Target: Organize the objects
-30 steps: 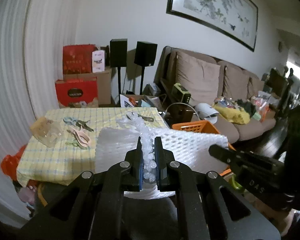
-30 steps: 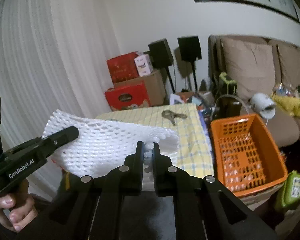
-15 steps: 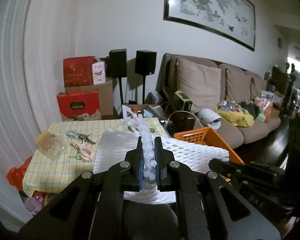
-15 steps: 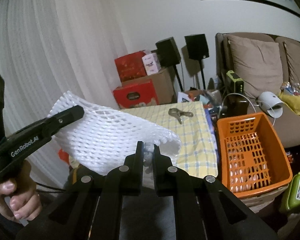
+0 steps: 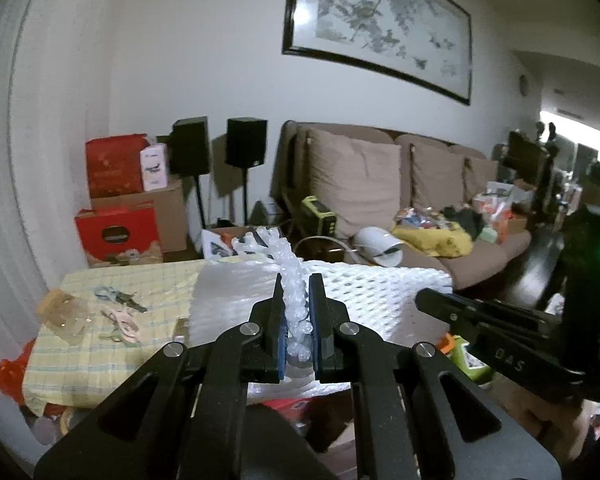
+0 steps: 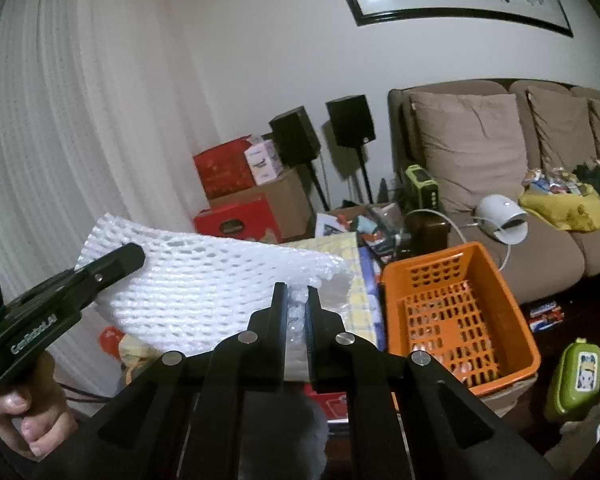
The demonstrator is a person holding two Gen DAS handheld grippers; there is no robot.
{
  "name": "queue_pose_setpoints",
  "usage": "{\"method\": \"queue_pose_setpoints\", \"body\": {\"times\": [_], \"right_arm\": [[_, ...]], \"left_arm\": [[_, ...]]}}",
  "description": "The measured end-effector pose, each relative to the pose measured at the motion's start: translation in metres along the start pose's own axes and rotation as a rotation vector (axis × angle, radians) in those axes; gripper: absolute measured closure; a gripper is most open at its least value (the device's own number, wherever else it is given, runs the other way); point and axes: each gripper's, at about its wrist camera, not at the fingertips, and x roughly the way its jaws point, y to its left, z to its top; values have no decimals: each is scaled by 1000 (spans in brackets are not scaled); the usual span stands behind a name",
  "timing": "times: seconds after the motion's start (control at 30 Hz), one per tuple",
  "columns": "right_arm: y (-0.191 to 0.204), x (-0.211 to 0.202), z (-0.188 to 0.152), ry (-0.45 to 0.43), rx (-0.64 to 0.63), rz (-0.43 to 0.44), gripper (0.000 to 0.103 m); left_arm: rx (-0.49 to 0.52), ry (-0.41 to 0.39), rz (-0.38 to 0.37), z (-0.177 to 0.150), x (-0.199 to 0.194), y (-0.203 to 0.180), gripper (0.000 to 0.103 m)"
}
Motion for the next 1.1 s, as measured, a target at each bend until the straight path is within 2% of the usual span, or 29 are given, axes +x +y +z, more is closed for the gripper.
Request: {"method": "queue_pose_setpoints", "body": {"times": [0.23, 0.43, 0.73, 0.93, 1.1], "right_arm": [[11, -15, 4, -32, -62, -19, 96], [19, -13, 4, -4, -107, -22, 96], [15, -15, 5, -6, -109, -31, 96], [17, -25, 6, -37, -135, -66, 96], [11, -27, 7, -39, -131, -86, 95]], "left_arm": [[-3, -11, 6, 1, -3, 1, 95], [0, -16, -5, -1, -5, 1, 95], [2, -16, -15, -1, -6, -4, 95], [8, -27, -29, -1, -8, -13, 95], [22, -43, -55, 9, -6, -28, 95]]}}
